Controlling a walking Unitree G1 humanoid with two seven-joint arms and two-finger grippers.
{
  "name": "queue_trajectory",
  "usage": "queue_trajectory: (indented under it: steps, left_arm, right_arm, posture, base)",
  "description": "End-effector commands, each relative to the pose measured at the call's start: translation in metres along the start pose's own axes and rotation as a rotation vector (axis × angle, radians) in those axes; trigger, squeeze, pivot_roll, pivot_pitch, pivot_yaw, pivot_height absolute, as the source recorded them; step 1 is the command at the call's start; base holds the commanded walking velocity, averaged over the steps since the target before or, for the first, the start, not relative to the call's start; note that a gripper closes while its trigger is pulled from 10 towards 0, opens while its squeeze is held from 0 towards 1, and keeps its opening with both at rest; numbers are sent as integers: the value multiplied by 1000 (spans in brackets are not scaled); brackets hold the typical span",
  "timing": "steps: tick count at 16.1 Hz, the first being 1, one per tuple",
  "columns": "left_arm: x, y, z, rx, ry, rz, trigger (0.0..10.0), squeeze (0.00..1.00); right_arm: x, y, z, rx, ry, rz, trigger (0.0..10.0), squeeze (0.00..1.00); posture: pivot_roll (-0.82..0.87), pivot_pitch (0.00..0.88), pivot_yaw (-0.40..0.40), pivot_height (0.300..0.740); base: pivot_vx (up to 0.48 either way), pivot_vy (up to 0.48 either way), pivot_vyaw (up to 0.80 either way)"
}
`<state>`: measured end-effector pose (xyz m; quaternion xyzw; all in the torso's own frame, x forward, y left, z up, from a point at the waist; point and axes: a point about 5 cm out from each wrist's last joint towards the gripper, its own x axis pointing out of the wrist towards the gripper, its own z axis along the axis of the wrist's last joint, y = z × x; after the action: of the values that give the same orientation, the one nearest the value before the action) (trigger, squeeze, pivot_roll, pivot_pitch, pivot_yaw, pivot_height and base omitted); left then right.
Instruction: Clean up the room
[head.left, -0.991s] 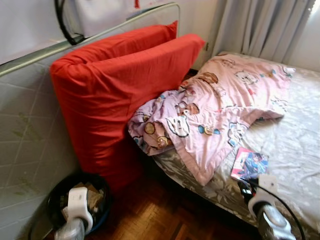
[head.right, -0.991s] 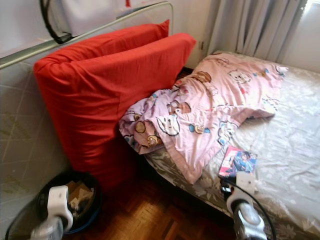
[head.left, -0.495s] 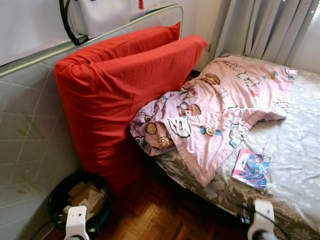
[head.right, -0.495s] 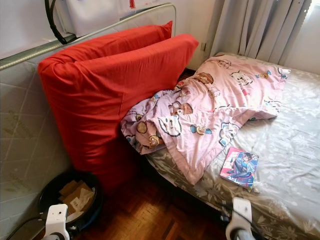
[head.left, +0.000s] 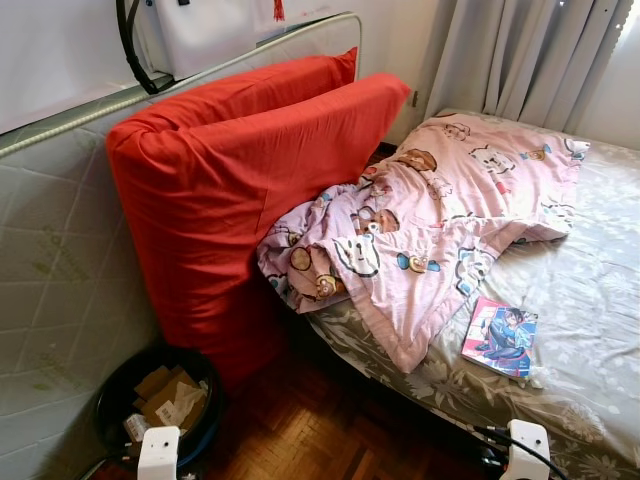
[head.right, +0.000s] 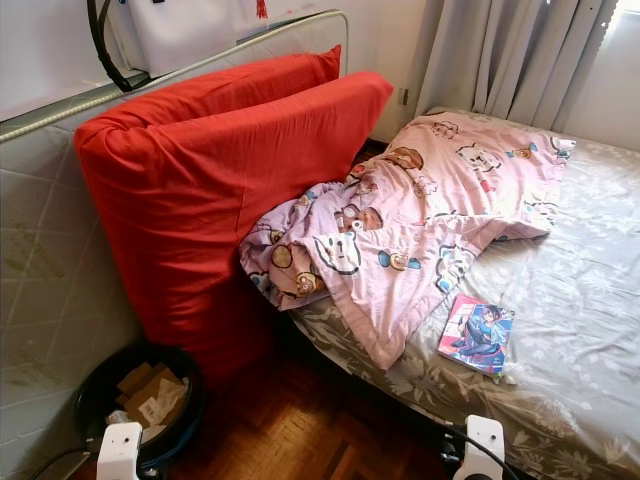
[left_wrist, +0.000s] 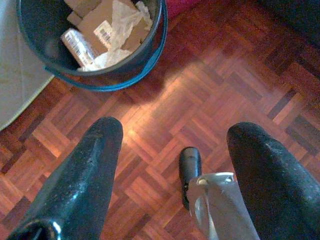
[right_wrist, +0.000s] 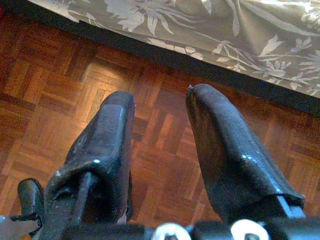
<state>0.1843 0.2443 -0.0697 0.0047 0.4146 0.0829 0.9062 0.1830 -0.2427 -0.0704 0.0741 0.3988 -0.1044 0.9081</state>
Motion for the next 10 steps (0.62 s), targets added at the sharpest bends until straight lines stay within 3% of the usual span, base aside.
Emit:
queue_trajectory:
  steps: [1, 10]
  left_arm:
    - [-3, 14, -6, -7, 34, 24, 10000, 0]
    - [0, 7, -1, -40, 46, 14, 10000, 0]
  right_arm:
    - [0, -3, 1, 19, -5, -11, 10000, 0]
    - [-2, -6, -4, 9, 4, -2, 10000, 0]
  posture:
    - [-24, 0, -9, 740]
    - [-40, 0, -15, 740]
  base:
    - [0, 0, 0]
    - [0, 0, 0]
